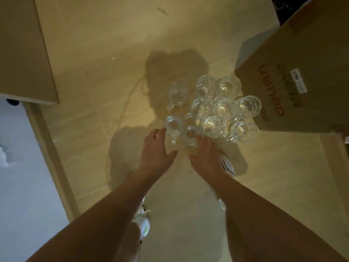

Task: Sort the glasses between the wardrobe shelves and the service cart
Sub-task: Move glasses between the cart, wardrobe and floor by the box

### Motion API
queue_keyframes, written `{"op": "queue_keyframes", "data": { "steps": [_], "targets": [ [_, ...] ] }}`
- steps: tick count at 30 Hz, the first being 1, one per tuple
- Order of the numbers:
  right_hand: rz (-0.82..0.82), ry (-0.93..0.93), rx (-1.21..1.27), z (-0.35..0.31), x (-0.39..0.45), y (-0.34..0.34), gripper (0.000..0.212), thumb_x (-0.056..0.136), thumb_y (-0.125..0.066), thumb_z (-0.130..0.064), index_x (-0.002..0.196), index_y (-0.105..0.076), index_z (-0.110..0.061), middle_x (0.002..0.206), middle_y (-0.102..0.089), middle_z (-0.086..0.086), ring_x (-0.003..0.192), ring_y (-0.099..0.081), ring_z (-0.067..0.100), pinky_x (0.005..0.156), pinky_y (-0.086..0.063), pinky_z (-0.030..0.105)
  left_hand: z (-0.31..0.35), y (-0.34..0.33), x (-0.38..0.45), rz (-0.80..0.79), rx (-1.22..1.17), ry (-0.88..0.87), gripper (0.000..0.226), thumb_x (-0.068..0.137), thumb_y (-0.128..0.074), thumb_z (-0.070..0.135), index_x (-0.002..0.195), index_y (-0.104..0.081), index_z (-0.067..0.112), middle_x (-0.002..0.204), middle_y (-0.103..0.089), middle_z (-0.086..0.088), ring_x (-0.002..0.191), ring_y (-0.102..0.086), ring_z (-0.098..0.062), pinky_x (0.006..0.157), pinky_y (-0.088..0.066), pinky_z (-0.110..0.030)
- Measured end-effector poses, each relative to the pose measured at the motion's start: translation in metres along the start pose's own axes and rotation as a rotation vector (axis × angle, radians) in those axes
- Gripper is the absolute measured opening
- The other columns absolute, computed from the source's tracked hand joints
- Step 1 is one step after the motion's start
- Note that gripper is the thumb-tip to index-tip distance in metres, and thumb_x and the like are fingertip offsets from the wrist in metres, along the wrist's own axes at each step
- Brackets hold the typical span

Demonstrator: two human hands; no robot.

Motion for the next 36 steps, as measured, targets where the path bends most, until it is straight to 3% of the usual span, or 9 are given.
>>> {"op": "queue_keyframes", "data": {
  "steps": [6,12,17,21,25,28,30,36],
  "targets": [
    [0.213,0.008,-0.065,0.002,0.033,-0.042,0.073,0.079,-0.068,-0.022,0.147,-0.041,-0.019,0.141,-0.046,0.012,0.123,-0.046,0.031,0.097,-0.046,0.043,-0.028,-0.048,0.043,-0.003,-0.019,-0.040,0.097,0.073,-0.081,0.037,0.153,-0.028,0.023,0.155,-0.031,-0.009,0.141,-0.029,-0.030,0.113,-0.030,-0.038],
    [0.200,0.038,-0.091,0.007,0.069,-0.064,0.084,0.081,-0.067,-0.018,0.155,-0.029,-0.018,0.158,-0.027,0.015,0.141,-0.029,0.038,0.109,-0.037,0.052,-0.035,-0.076,0.085,0.007,0.057,-0.114,0.106,0.071,-0.085,0.035,0.156,-0.023,0.024,0.159,-0.024,-0.014,0.144,-0.024,-0.034,0.117,-0.030,-0.042],
    [0.196,0.059,-0.186,0.013,0.087,-0.073,0.092,0.075,-0.070,-0.015,0.155,-0.025,-0.020,0.157,-0.026,0.016,0.140,-0.029,0.039,0.105,-0.038,0.054,-0.035,-0.095,0.116,-0.009,0.077,-0.113,0.114,0.069,-0.087,0.038,0.157,-0.017,0.026,0.164,-0.015,-0.011,0.151,-0.012,-0.031,0.121,-0.025,-0.043],
    [0.214,0.044,-0.224,0.014,0.092,-0.074,0.091,0.075,-0.070,-0.020,0.155,-0.025,-0.023,0.154,-0.031,0.014,0.134,-0.035,0.037,0.100,-0.038,0.052,-0.030,-0.105,0.127,-0.033,0.083,-0.094,0.114,0.070,-0.086,0.036,0.158,-0.014,0.028,0.165,-0.011,-0.011,0.149,-0.015,-0.033,0.117,-0.031,-0.045],
    [0.232,0.035,-0.230,0.013,0.094,-0.076,0.091,0.075,-0.071,-0.021,0.155,-0.027,-0.023,0.151,-0.034,0.015,0.129,-0.039,0.037,0.097,-0.039,0.052,-0.027,-0.108,0.137,-0.064,0.120,-0.109,0.113,0.068,-0.084,0.019,0.157,-0.016,0.033,0.163,-0.012,-0.008,0.147,-0.019,-0.033,0.109,-0.039,-0.045],
    [0.242,0.031,-0.213,0.013,0.097,-0.075,0.088,0.072,-0.071,-0.019,0.150,-0.032,-0.023,0.147,-0.039,0.014,0.122,-0.043,0.037,0.094,-0.040,0.051,-0.030,-0.106,0.143,-0.077,0.103,-0.111,0.110,0.063,-0.084,0.011,0.153,-0.025,0.035,0.156,-0.025,-0.005,0.139,-0.030,-0.031,0.100,-0.042,-0.037],
    [0.261,0.035,-0.193,0.012,0.097,-0.071,0.084,0.068,-0.069,-0.015,0.146,-0.039,-0.022,0.142,-0.045,0.013,0.117,-0.046,0.038,0.091,-0.041,0.051,-0.033,-0.100,0.144,-0.068,0.082,-0.109,0.111,0.056,-0.088,0.011,0.149,-0.033,0.034,0.150,-0.034,-0.005,0.133,-0.038,-0.031,0.092,-0.041,-0.032],
    [0.330,0.035,-0.154,0.005,0.072,-0.051,0.085,0.059,-0.066,-0.012,0.143,-0.048,-0.016,0.134,-0.053,0.015,0.112,-0.050,0.038,0.088,-0.044,0.048,-0.037,-0.067,0.124,-0.044,0.059,-0.089,0.110,0.045,-0.091,0.019,0.141,-0.039,0.035,0.140,-0.042,-0.008,0.124,-0.049,-0.032,0.087,-0.044,-0.031]
  ]
}}
Point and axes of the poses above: each hand's wrist, its own x-axis towards the middle knuckle, its own y-axis out of the back of the hand, z = x × y, the point moved 5 cm from there along x, towards the middle knuckle
